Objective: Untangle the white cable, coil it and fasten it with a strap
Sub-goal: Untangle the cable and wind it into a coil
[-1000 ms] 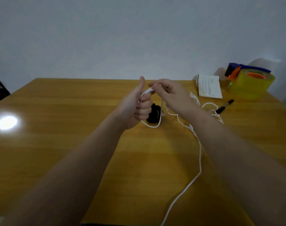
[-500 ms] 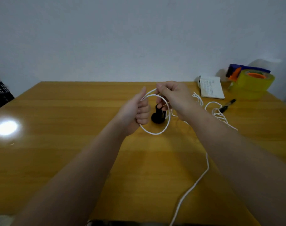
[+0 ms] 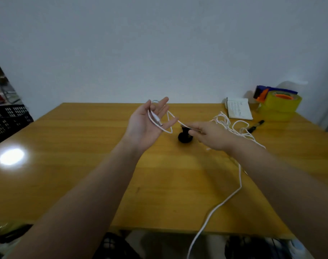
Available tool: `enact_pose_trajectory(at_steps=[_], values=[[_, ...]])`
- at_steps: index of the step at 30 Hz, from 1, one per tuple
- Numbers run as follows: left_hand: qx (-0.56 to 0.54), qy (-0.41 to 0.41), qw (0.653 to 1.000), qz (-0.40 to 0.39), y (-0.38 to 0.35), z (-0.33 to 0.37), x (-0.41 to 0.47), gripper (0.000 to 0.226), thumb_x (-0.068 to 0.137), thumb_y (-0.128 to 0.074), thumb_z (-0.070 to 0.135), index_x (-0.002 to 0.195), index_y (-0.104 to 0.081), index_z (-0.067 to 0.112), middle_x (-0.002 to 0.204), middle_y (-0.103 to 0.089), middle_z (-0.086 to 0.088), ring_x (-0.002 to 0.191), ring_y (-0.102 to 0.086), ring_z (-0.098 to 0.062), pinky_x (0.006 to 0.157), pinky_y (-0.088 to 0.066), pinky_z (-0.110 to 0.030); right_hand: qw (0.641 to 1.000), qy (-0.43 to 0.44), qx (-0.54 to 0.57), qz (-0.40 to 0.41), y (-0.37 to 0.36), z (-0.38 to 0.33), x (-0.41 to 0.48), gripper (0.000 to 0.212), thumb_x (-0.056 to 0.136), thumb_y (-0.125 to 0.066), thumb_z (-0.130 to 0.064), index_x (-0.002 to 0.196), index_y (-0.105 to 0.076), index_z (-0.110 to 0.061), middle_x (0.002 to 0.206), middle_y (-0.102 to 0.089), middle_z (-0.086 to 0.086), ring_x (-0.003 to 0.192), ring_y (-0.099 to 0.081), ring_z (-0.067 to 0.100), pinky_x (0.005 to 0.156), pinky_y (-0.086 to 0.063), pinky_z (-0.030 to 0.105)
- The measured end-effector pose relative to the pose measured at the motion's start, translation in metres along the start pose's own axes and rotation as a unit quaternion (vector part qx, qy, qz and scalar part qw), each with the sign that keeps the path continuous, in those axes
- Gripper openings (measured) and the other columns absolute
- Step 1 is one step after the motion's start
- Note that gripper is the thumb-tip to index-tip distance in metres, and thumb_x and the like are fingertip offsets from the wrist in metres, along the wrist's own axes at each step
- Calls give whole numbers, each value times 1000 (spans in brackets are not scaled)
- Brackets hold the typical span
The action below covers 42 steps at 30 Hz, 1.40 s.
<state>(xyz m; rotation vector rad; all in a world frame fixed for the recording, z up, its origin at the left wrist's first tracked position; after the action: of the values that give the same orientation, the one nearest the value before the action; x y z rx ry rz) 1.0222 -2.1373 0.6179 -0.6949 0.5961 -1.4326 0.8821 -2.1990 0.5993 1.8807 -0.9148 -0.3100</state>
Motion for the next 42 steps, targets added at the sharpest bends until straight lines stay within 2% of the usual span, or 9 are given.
enact_pose_trajectory(at_steps=[2, 4, 12, 17, 20, 25, 31, 39, 42], values=[[26, -11, 1000, 7, 0, 4, -2, 33, 102, -36, 24, 76, -52, 12, 120, -55, -7, 132, -36, -24, 89, -44, -57, 991, 8, -109, -73, -12, -2, -5, 47, 98, -40, -33, 141, -27, -48, 126, -57, -5, 109, -56, 14, 94, -44, 37], [72, -44, 996, 23, 6, 13, 1, 28, 102, -39, 28, 82, -53, 15, 115, -49, 0, 119, -41, -24, 89, -46, -57, 976, 7, -172, -135, -22, -2, -13, 52, 99, -35, -34, 141, -12, -55, 126, -55, 1, 109, -54, 25, 89, -45, 40], [268, -84, 956, 85, 21, 30, 0, 28, 101, -40, 36, 84, -56, 21, 84, -50, -6, 90, -48, -23, 85, -47, -55, 970, 95, -221, -43, -14, -24, -33, 37, 98, -38, -35, 134, -43, -44, 124, -53, -2, 112, -53, 19, 84, -47, 38], [319, -67, 943, 70, 6, 21, 0, 28, 100, -42, 38, 84, -57, 21, 101, -44, -7, 97, -46, -25, 81, -49, -54, 953, 157, -258, -22, 2, -59, -25, 31, 99, -32, -39, 124, -49, -41, 107, -47, -4, 88, -46, 12, 68, -38, 31], [311, -52, 948, 47, -2, 15, -1, 28, 101, -40, 35, 84, -55, 18, 95, -45, -4, 86, -48, -20, 82, -49, -55, 968, 164, -188, -12, 14, -70, -18, 26, 99, -37, -34, 114, -58, -33, 96, -43, -7, 81, -41, 8, 69, -38, 32], [312, -36, 949, 21, -17, 4, -5, 28, 102, -37, 36, 88, -53, 18, 81, -49, -6, 77, -52, -22, 61, -48, -37, 985, 168, 29, 30, 27, -86, -12, 14, 91, -54, -11, 88, -68, -12, 79, -62, -12, 78, -56, -3, 72, -40, 9], [242, -63, 967, 52, -21, 3, -12, 29, 103, -31, 38, 90, -50, 19, 71, -52, -5, 49, -52, -15, 42, -37, -19, 981, 191, 20, 9, 28, -103, -11, 12, 89, -59, -11, 91, -71, -11, 86, -50, -10, 88, -51, 8, 82, -38, 17], [142, -113, 977, 112, 0, 5, -16, 25, 102, -38, 27, 81, -46, 16, 100, -47, -15, 93, -48, -26, 69, -45, -38, 984, 162, -4, -77, 6, -101, -15, 14, 90, -59, -16, 94, -72, -14, 94, -54, -8, 93, -50, 0, 86, -36, 10], [169, -105, 975, 102, 1, 1, -18, 26, 102, -38, 27, 80, -45, 16, 94, -55, -12, 84, -58, -21, 62, -46, -33, 983, 174, -30, -53, 3, -102, -11, 14, 88, -61, -14, 96, -73, -12, 99, -62, 1, 97, -56, 11, 88, -42, 23]])
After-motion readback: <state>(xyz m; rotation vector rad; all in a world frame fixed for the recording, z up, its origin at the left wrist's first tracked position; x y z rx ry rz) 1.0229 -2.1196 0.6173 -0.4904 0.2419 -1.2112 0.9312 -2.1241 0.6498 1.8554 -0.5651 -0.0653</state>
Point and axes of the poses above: each hand's wrist, its own x-axis towards the middle knuckle, its own y-axis out of the back of the hand, z = x × y, the point moved 7 cm from there along x, towards the middle knuckle
